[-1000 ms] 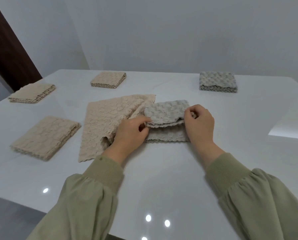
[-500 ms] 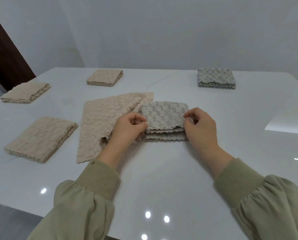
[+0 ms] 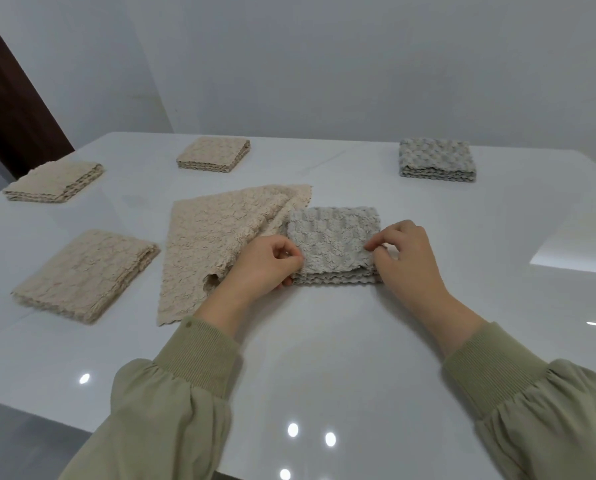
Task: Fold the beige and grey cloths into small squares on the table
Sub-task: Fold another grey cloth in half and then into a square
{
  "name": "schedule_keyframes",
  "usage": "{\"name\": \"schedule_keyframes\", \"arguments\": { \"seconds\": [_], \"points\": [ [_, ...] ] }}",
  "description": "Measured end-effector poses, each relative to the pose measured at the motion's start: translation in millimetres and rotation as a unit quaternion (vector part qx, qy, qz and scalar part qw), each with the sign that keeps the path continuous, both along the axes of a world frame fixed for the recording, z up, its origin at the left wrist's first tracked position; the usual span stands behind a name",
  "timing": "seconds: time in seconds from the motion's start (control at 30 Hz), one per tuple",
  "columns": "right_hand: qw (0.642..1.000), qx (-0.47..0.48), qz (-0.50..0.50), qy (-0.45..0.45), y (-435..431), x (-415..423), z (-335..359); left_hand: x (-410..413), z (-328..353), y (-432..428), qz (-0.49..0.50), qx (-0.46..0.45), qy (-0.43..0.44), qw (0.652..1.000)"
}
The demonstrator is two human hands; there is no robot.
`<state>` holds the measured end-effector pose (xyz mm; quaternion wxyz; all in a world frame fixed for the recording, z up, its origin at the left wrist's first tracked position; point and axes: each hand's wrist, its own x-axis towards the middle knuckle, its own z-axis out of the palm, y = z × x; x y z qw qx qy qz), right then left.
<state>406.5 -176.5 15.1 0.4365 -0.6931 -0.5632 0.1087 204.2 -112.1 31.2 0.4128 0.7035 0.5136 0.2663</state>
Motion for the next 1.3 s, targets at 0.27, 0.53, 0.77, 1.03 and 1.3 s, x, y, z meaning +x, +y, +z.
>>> {"name": "schedule_keyframes", "arguments": {
  "seconds": [0.27, 0.53, 0.77, 1.03, 1.3],
  "points": [
    [0.97, 0.038, 0.129, -0.202, -4, 1, -4, 1, -2, 0, 0.004, 0.001, 0.001, 1.0],
    [0.944, 0.101, 0.103, -0.297, -3, -1, -3, 0, 0, 0, -0.003, -0.013, -0.005, 1.0],
    [0.933, 0.131, 0.078, -0.326, -4, 2, -2, -5, 4, 0, -0.027, -0.026, -0.009, 0.999],
    [0.945, 0.093, 0.096, -0.298, -7, 4, -6, -3, 4, -2, -0.038, -0.016, 0.003, 0.999],
    [0.974, 0.141, 0.009, -0.177, 19, -15, 42, -3, 5, 4, -0.064, -0.025, 0.037, 0.997]
  ]
}}
